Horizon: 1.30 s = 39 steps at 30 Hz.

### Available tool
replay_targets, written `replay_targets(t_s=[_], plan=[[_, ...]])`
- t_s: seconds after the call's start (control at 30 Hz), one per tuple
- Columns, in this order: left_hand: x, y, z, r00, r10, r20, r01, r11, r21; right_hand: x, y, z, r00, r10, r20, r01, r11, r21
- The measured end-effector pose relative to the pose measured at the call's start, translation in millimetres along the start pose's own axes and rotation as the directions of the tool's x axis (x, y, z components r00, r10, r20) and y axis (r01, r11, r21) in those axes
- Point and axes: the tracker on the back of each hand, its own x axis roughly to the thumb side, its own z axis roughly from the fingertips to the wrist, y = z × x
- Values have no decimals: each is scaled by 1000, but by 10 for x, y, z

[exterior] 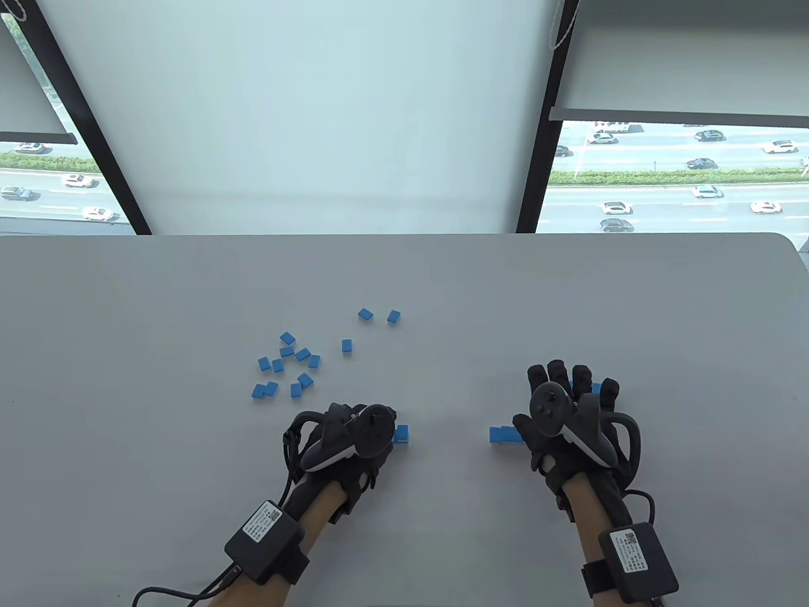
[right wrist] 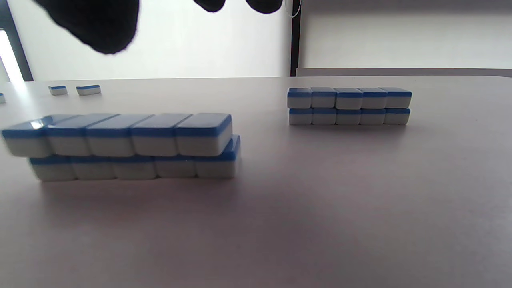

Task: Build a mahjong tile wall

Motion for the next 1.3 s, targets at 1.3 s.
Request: replay_targets(t_s=[1.3], plan=[[-1430,224,-382,949,-191,-250,151,973,-173,-8,-22,10,1000,-14,6,15,1000,-11]])
